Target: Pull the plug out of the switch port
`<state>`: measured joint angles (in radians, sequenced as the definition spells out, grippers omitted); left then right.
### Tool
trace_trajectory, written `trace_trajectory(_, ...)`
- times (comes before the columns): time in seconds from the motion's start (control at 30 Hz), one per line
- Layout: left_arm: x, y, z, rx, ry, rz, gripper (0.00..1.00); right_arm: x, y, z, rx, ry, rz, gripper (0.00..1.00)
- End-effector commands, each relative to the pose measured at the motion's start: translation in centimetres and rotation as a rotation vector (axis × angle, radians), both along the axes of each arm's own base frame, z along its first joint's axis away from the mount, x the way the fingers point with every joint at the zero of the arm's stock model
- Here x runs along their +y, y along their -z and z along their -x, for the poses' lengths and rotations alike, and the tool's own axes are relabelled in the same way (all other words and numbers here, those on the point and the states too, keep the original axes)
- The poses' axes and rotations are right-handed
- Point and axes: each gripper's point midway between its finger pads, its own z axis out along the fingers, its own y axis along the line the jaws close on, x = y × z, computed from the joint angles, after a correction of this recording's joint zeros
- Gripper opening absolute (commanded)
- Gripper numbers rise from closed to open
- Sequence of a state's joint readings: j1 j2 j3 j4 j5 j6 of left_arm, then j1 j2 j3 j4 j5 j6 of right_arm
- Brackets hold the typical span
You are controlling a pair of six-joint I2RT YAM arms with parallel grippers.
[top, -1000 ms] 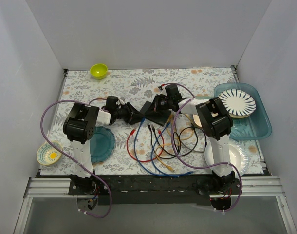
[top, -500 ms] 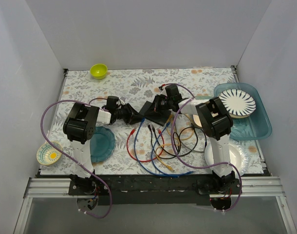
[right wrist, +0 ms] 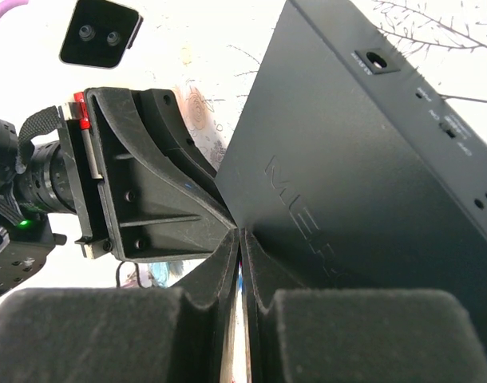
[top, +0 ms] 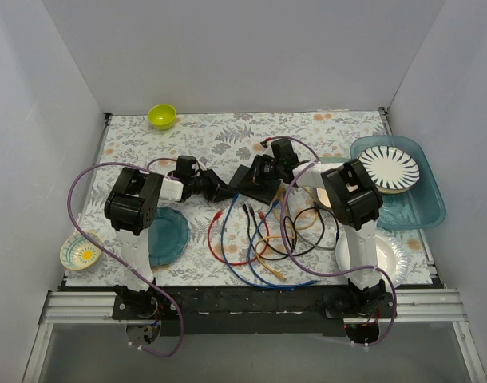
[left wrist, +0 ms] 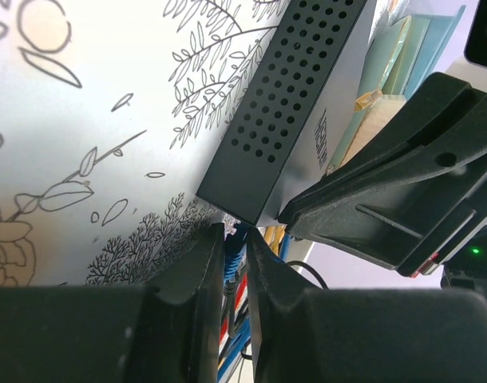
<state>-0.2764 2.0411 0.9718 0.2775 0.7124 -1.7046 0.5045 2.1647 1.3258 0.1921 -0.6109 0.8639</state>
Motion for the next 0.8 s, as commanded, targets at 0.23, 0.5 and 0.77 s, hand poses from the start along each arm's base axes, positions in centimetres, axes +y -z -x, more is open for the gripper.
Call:
trace_trajectory(0.23, 1.5, 5.4, 1.2, 0.089, -0.058, -0.180, 0.00, -5.4, 4.3, 2.7, -0.029, 0.029, 0.365, 0.11)
trace_trajectory(0.5, 1.4, 5.0, 1.0, 0.078, -0.049, -0.172, 0.00, -5.4, 6.0, 4.1, 0.021, -0.008, 0.411, 0.11)
trace_trajectory(0.77, 1.4, 5.0, 1.1, 0.075, -0.045, -0.175, 0.00, -3.8, 3.7, 4.6, -0.061, -0.047, 0.391, 0.11)
